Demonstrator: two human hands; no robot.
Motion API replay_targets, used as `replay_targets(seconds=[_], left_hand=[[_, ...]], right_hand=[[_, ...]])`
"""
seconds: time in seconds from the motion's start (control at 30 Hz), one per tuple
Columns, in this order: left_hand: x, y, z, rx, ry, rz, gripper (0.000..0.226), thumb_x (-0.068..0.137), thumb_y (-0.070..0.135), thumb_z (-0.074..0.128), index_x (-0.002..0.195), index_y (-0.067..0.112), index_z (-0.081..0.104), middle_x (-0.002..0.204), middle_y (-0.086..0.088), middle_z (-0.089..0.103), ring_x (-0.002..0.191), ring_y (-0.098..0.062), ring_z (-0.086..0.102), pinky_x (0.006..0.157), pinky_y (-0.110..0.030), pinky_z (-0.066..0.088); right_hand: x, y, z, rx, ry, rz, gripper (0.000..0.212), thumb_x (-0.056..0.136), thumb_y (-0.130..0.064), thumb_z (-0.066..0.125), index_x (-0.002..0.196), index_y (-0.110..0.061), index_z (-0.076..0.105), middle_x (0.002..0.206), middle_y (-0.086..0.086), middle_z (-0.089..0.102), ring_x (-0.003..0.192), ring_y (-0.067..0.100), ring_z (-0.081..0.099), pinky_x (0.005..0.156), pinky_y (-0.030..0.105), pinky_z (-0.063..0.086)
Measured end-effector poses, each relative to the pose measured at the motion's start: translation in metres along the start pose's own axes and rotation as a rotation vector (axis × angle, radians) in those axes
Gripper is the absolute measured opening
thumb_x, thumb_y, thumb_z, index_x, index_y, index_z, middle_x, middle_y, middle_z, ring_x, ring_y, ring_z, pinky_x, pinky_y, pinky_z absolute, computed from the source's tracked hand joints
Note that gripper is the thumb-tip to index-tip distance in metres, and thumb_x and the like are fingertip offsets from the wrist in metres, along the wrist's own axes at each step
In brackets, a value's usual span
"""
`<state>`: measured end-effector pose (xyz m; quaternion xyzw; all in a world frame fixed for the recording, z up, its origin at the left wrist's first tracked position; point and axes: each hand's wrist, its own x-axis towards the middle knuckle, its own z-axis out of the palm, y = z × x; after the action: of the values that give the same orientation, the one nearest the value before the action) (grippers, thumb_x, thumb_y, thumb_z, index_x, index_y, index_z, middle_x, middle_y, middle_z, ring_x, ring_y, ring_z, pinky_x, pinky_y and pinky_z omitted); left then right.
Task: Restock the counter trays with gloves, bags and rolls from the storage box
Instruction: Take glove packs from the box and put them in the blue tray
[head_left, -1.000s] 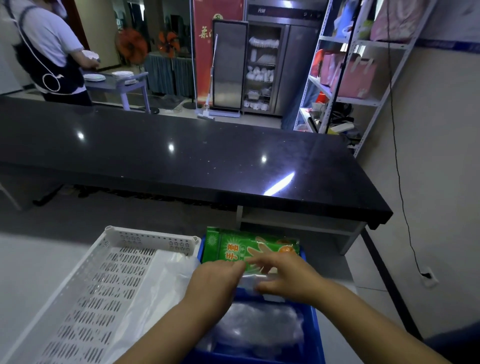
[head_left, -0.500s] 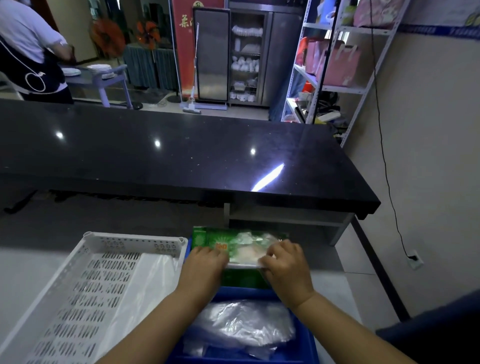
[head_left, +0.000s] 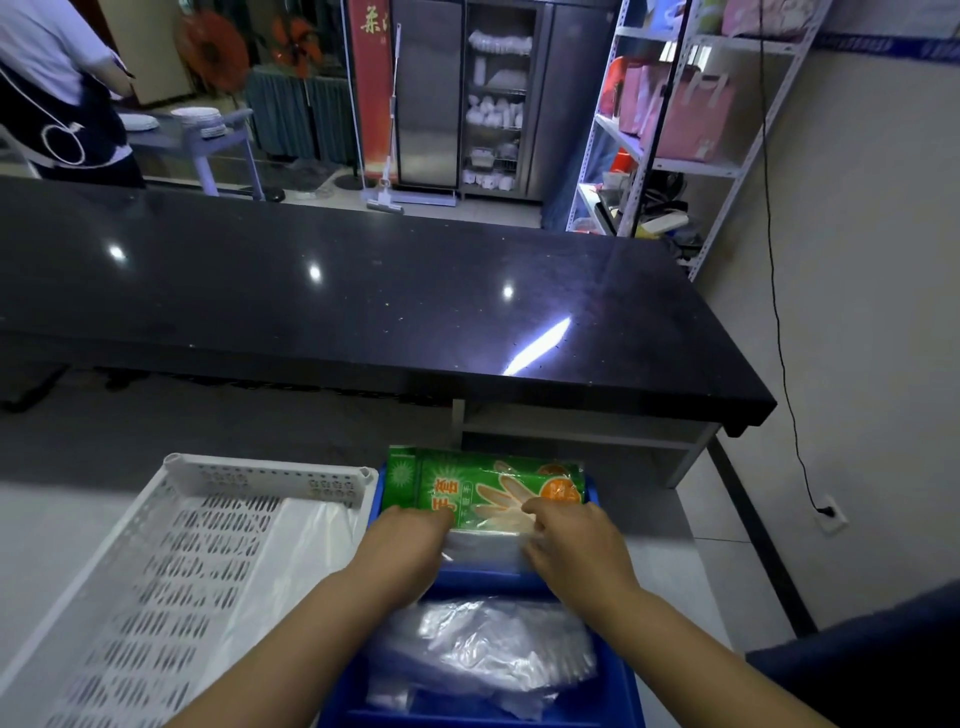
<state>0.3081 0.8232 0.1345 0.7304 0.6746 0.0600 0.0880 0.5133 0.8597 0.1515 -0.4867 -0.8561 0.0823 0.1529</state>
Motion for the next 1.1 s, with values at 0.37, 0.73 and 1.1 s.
replay_targets(seconds=[0.37, 0.73, 1.1], left_hand=[[-0.014, 0.008, -0.007, 0.156, 0.12, 0.142, 0.035, 0.032, 0.012, 0.086, 0.053, 0.019, 0.059, 0.054, 0.002, 0.056, 0.044, -0.017, 0.052, 0.04, -0.02, 0.026], [-0.021, -0.01, -0.015, 0.038, 0.045, -0.013, 0.028, 0.085, 0.019, 0.049, 0.11, 0.028, 0.06, 0.109, 0.002, 0.061, 0.098, -0.023, 0.058, 0.071, -0.03, 0.041], [-0.072, -0.051, -0.046, -0.093, 0.266, -0.015, 0.021, 0.087, 0.021, 0.049, 0.1, 0.027, 0.064, 0.096, 0.006, 0.066, 0.089, -0.018, 0.059, 0.065, -0.028, 0.037]], right_hand=[[-0.003, 0.001, 0.007, -0.17, -0.026, -0.201, 0.03, 0.05, -0.011, 0.086, 0.073, -0.024, 0.074, 0.069, -0.006, 0.065, 0.063, 0.016, 0.06, 0.053, 0.026, 0.045], [-0.002, 0.003, -0.008, 0.003, -0.029, -0.137, 0.021, 0.088, -0.014, 0.059, 0.104, -0.019, 0.071, 0.101, 0.001, 0.068, 0.096, 0.019, 0.058, 0.083, 0.029, 0.042], [0.006, -0.064, -0.009, 0.049, 0.001, -0.209, 0.011, 0.084, -0.007, 0.063, 0.087, -0.011, 0.073, 0.095, 0.008, 0.074, 0.105, 0.028, 0.064, 0.1, 0.045, 0.046]])
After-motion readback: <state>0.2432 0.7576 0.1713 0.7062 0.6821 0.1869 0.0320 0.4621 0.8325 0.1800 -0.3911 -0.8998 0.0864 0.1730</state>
